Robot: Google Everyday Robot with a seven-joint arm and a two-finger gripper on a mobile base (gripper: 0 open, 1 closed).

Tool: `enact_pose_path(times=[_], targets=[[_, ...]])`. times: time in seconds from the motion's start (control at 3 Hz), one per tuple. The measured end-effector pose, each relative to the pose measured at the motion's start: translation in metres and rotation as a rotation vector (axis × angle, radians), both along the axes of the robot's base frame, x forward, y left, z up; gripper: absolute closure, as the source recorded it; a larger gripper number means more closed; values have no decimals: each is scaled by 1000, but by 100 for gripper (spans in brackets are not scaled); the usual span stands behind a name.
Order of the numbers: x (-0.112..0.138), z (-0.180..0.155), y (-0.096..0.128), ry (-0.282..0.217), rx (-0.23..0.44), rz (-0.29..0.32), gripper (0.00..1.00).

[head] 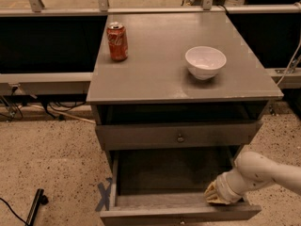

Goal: Open middle drawer

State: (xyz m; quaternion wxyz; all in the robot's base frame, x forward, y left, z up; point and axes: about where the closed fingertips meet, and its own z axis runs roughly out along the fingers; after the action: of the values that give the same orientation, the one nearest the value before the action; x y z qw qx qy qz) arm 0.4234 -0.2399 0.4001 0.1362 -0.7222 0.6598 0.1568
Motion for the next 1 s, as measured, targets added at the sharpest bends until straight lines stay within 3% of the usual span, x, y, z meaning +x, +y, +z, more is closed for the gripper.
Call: enact_pose_path(times=[0.33, 1.0], targets=[[-9, 6, -5, -28, 38, -16, 100], [-8, 6, -5, -28, 38, -16, 100]])
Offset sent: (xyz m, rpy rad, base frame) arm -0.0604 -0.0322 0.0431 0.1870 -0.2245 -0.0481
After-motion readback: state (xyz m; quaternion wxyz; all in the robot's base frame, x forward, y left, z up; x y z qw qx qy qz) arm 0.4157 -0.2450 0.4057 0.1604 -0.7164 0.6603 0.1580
